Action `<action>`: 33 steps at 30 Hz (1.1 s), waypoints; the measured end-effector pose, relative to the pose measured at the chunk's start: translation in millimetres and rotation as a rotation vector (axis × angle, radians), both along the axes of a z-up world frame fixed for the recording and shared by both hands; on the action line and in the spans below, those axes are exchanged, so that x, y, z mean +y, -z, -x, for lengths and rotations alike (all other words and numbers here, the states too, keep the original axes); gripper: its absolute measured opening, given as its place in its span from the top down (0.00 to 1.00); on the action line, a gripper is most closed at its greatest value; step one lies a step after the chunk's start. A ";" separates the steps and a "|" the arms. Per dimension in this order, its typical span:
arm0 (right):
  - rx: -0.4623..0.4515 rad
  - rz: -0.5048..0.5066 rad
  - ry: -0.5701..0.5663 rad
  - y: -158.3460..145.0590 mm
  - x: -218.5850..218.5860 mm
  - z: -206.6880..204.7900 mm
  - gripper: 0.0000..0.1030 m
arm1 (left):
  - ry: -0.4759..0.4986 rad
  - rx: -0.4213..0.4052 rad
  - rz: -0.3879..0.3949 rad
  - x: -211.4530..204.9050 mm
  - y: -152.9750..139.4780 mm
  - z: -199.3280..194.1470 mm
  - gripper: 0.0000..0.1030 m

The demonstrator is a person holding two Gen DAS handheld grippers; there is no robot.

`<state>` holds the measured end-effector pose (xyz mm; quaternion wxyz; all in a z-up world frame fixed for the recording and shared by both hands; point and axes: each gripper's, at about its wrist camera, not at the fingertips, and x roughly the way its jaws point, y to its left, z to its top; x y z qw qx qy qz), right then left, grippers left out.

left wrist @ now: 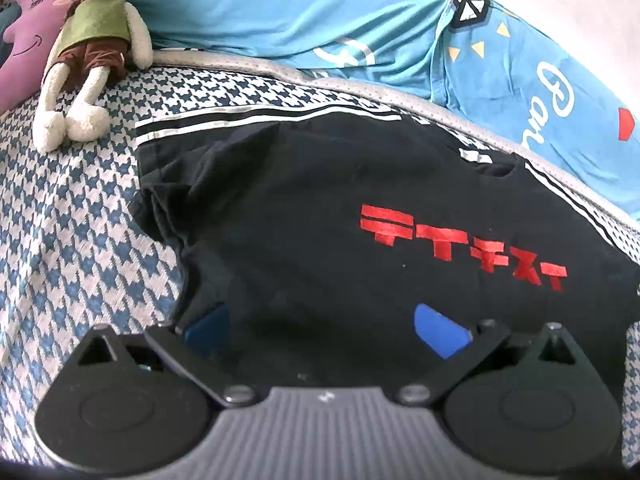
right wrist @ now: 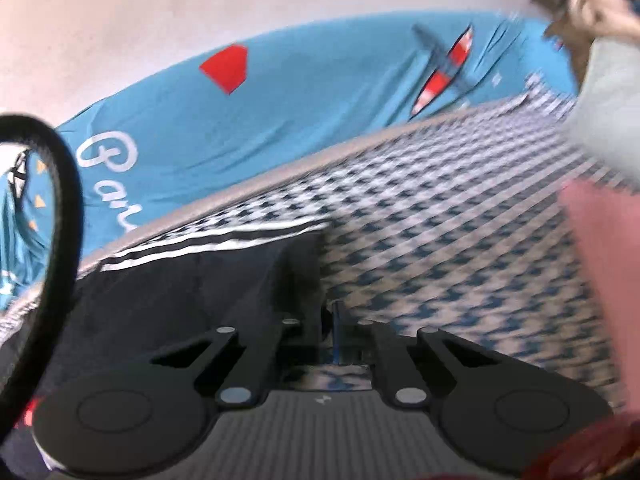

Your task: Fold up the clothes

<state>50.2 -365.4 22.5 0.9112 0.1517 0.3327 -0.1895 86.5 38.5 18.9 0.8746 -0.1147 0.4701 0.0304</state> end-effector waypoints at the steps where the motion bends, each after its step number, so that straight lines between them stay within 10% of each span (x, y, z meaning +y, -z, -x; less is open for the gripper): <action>1: 0.013 0.001 0.024 -0.5 -3.5 2.8 0.97 | 0.003 0.004 -0.001 -0.8 0.8 -0.3 0.00; 13: -0.122 -0.276 0.026 0.4 -53.8 4.0 0.90 | 0.014 0.014 -0.019 -10.7 5.6 -1.3 0.00; 22: -0.124 -0.246 0.008 14.0 -41.7 -24.7 0.59 | 0.002 0.016 -0.045 -9.5 6.8 -4.0 0.00; 33: -0.114 -0.200 0.004 22.9 -32.6 -40.0 0.62 | -0.101 -0.041 -0.046 39.0 -10.3 -10.0 0.00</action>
